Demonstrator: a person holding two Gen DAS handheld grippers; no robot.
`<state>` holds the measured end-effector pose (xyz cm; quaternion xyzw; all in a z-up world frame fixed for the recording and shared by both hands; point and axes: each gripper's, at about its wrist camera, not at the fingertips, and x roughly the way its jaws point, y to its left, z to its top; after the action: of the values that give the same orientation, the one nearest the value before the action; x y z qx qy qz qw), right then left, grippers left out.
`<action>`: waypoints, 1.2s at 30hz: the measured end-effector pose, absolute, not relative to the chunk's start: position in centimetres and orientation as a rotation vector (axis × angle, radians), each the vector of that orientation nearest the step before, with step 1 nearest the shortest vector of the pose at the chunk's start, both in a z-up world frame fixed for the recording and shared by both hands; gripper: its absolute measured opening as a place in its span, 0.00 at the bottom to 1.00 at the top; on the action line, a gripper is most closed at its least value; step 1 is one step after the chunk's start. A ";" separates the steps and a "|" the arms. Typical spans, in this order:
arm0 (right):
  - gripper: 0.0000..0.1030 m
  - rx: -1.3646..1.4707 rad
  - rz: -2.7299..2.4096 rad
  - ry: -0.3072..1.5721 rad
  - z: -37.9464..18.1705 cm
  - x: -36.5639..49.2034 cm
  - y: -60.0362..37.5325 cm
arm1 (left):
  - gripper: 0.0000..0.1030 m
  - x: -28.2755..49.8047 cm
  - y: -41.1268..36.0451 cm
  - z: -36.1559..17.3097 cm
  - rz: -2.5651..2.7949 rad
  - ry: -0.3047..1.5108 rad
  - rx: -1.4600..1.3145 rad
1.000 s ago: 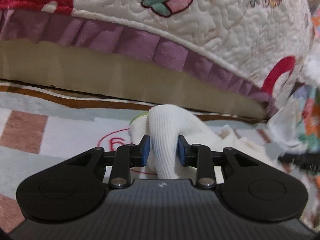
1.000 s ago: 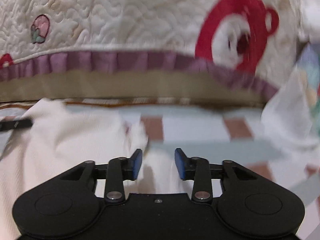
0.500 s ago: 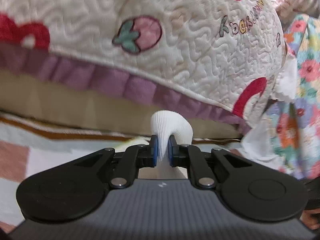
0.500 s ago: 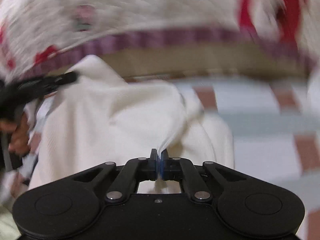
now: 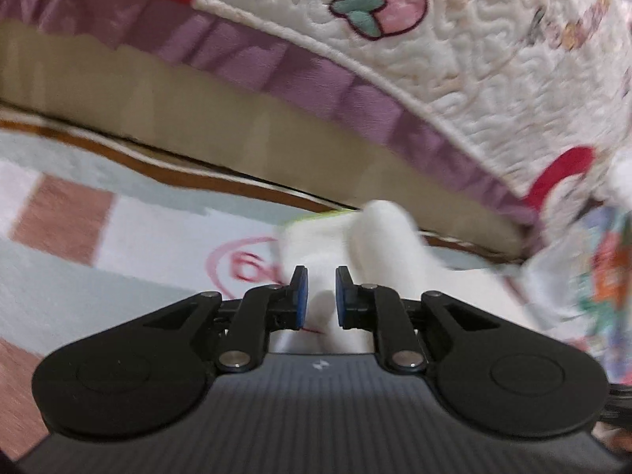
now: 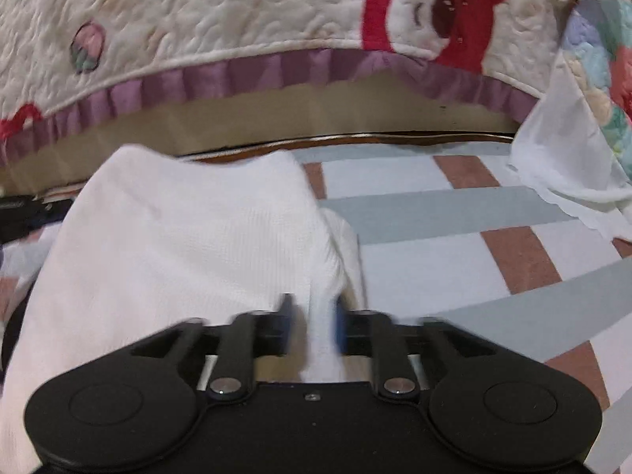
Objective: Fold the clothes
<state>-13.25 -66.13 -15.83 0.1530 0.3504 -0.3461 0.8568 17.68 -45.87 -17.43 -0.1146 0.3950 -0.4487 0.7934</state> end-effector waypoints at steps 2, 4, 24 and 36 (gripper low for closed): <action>0.35 0.337 -0.769 0.719 -15.5 -13.8 -66.4 | 0.16 16.9 -45.9 -17.2 -1.008 0.879 -0.263; 0.35 0.385 -0.830 0.676 -14.9 -15.3 -66.3 | 0.19 16.0 -45.8 -17.1 -1.022 0.890 -0.253; 0.50 0.536 -0.796 0.502 -18.8 -24.8 -54.7 | 0.25 5.5 -36.0 -15.3 -1.068 1.058 -0.300; 0.57 0.654 -0.662 0.342 -19.8 -25.7 -53.9 | 0.42 -1.9 -36.3 -15.3 -1.197 0.923 0.039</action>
<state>-25.71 -53.87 -19.80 0.3137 0.1641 -0.3175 0.8797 -1.93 -36.27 -15.29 0.0178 0.4189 -0.5429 0.7276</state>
